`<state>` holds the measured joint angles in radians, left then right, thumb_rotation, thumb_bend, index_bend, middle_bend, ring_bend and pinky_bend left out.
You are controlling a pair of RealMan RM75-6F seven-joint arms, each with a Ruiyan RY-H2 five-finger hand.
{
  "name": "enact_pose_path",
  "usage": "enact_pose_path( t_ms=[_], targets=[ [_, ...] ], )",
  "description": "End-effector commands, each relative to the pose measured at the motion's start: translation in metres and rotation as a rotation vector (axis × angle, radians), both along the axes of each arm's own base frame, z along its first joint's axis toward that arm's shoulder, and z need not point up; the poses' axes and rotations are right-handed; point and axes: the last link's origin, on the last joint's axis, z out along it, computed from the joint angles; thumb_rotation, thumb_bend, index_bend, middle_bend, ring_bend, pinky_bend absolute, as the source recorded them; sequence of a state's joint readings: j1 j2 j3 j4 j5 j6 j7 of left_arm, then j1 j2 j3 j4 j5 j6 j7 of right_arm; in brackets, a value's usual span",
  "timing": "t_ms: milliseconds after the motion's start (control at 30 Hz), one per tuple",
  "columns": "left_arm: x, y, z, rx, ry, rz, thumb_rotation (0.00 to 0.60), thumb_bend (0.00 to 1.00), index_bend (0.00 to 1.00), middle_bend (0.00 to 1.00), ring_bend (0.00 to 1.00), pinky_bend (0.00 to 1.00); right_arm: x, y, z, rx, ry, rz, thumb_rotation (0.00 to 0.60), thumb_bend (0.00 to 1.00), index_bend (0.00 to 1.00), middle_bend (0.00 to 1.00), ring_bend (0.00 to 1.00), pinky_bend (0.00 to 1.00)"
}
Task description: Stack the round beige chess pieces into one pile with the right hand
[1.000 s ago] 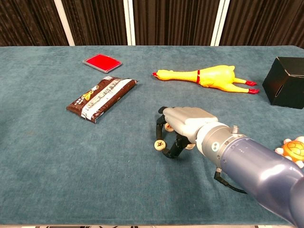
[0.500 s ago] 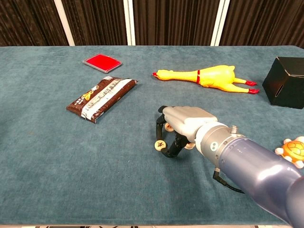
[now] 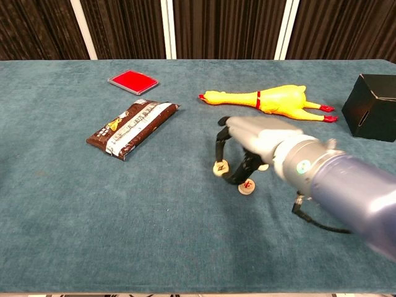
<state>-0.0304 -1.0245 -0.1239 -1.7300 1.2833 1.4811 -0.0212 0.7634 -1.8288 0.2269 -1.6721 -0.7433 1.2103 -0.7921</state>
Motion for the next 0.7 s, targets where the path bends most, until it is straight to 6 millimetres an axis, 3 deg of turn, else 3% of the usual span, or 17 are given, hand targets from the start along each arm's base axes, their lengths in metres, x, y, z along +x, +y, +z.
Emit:
enact_pose_path(
  t_ms=[33, 700],
  targets=[
    [0.000, 0.000, 0.000, -0.001, 0.001, 0.000, 0.600, 0.19, 0.12, 0.00, 0.00, 0.09, -0.007, 0.001, 0.007, 0.000, 0.000, -0.010, 0.600, 0.43, 0.49, 0.00, 0.00, 0.00],
    [-0.001, 0.000, -0.001, -0.004, 0.008, 0.004, 0.600, 0.19, 0.12, 0.00, 0.00, 0.09, -0.031, 0.007, 0.010, 0.016, 0.004, -0.048, 0.600, 0.43, 0.49, 0.00, 0.00, 0.00]
  ],
)
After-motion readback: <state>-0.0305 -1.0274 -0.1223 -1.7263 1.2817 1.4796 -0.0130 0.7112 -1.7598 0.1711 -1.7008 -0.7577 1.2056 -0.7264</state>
